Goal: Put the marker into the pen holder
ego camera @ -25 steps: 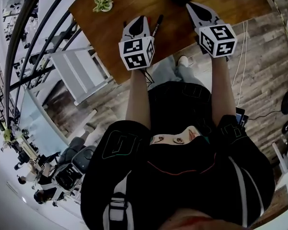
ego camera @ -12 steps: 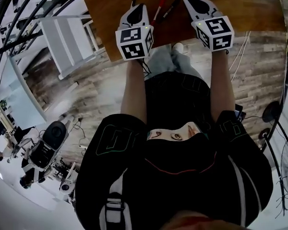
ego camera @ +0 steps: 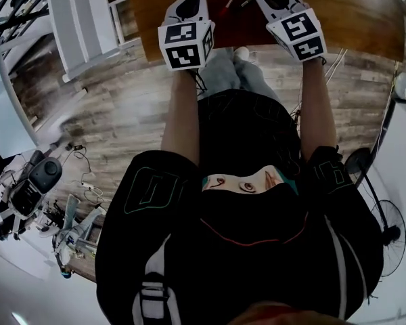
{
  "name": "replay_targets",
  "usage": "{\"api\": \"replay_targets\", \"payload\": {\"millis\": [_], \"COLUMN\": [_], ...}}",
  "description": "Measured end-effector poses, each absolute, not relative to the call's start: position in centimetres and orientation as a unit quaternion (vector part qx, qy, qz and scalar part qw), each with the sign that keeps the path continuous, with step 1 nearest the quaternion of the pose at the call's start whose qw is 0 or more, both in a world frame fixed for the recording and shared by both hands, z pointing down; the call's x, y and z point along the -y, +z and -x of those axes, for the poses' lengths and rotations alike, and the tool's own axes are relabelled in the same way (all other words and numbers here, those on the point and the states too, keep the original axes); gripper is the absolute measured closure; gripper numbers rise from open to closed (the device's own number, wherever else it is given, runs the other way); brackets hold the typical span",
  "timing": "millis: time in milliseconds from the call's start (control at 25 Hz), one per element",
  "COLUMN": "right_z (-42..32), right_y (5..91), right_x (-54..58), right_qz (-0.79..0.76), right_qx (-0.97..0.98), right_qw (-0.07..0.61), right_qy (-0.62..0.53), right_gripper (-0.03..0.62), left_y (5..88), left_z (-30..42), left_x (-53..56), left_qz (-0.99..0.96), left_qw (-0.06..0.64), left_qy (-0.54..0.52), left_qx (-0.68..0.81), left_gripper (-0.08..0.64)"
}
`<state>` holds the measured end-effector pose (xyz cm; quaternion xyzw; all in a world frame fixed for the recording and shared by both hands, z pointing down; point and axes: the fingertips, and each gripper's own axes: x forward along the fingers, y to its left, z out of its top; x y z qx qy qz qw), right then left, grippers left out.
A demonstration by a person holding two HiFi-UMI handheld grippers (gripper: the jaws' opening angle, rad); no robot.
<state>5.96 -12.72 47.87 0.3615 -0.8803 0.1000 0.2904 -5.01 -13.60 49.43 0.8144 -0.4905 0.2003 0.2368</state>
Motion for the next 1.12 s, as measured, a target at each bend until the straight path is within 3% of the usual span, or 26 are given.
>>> {"api": "replay_targets", "payload": {"millis": [560, 1120], "right_z": [-1.8, -0.6], "right_y": [53.1, 56.1], "right_x": [9.2, 6.6], "right_qz": [-0.163, 0.069], "right_qx": [0.882, 0.777], "right_qw": [0.442, 0.603], "right_qy": [0.014, -0.164], "right_gripper": [0.568, 0.544], "left_y": [51.4, 52.7], "left_z": [9.5, 10.7], "left_x": [11.7, 11.1], "left_qz": [-0.789, -0.783], "left_qw": [0.272, 0.294], "left_qy": [0.175, 0.151], "left_qx": [0.523, 0.528], "left_gripper": [0.551, 0.551]}}
